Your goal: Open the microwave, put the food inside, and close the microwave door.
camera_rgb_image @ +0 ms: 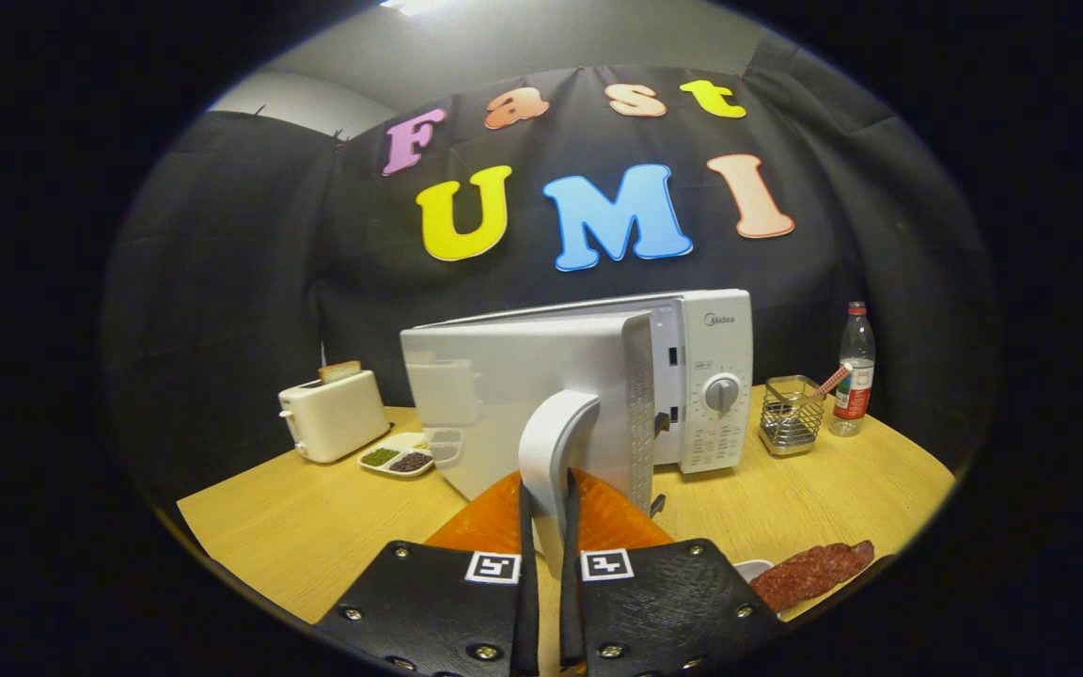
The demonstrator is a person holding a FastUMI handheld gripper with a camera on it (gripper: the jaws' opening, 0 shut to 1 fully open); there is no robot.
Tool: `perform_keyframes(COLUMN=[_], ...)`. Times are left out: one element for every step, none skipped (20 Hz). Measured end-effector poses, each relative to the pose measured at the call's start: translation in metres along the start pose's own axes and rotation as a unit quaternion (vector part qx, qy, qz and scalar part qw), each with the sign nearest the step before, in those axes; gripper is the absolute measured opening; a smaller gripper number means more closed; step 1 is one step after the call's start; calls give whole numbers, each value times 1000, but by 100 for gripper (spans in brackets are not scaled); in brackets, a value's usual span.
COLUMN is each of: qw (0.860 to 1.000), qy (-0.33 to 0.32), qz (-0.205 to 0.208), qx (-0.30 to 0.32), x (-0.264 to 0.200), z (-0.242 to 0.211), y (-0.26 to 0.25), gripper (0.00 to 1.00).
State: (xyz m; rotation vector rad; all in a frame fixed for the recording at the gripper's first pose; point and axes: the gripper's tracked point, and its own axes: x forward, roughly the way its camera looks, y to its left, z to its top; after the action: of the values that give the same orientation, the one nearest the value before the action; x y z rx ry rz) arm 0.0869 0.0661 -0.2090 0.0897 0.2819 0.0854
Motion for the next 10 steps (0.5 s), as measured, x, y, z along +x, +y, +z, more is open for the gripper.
perform_keyframes(qw=[1000, 1000, 999, 998, 997, 995, 994, 993, 993, 994], qy=[-6, -11, -22, -34, -46, -57, -65, -68, -69, -70], qz=[14, 21, 26, 25, 22, 21, 26, 35, 28, 12], qx=[-10, -19, -31, -49, -65, -77, -84, -87, -87, -86], x=[-8, -13, -19, -23, -26, -28, -29, -31, -32, -32], z=[-3, -5, -7, -7, -10, -12, -16, -18, -21, -21], y=[16, 29, 41, 57, 70, 84, 101, 118, 127, 131], gripper=[9, 9, 9, 9, 9, 9, 9, 9, 8, 8])
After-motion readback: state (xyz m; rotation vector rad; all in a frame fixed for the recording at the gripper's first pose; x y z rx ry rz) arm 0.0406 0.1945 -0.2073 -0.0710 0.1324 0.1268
